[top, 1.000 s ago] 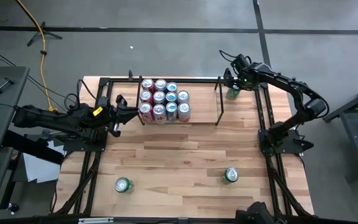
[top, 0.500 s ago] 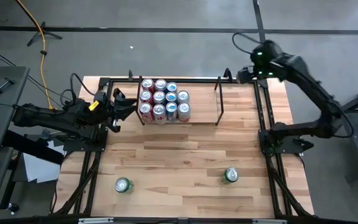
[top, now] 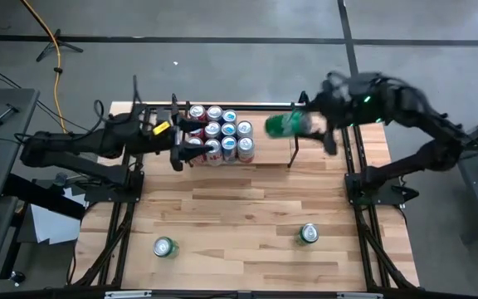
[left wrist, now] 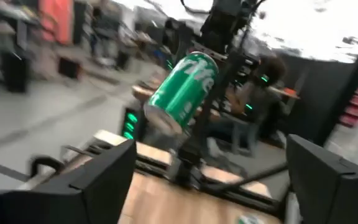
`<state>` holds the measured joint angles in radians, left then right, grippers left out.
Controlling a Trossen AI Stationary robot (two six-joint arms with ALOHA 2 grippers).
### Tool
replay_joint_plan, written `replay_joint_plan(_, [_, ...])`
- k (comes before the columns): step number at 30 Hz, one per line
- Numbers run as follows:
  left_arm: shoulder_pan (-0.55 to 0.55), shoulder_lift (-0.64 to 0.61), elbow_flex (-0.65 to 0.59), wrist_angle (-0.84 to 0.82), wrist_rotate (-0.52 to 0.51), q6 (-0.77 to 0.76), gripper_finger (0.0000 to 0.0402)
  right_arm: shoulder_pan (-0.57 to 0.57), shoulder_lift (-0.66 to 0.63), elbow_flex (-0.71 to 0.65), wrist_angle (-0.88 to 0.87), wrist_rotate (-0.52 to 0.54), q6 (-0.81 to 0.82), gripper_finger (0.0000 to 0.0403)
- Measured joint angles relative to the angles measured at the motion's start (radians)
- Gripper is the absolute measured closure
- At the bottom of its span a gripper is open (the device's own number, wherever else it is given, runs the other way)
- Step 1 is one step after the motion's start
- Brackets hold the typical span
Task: Place canned beverage on shelf
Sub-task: Put the top green soda can on the shelf
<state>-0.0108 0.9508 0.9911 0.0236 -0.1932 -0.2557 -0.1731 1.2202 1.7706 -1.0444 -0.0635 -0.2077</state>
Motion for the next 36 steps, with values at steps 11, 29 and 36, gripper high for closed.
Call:
replay_joint_plan(11, [0.148, 0.124, 0.127, -0.139, 0.589, -0.327, 0.0062, 0.273, 0.251, 0.058, 0.195, 0.015, -0.231, 0.0120])
replay_joint_plan(29, [0.101, 0.305, 0.126, 0.048, 1.027, -0.549, 0.0062, 0.321, 0.493, 0.324, 0.198, -0.177, -0.291, 0.0120])
replay_joint_plan(36, [0.069, 0.356, 0.126, 0.103, 1.110, -0.598, 0.0062, 0.319, 0.500, 0.324, 0.237, -0.184, -0.291, 0.0120])
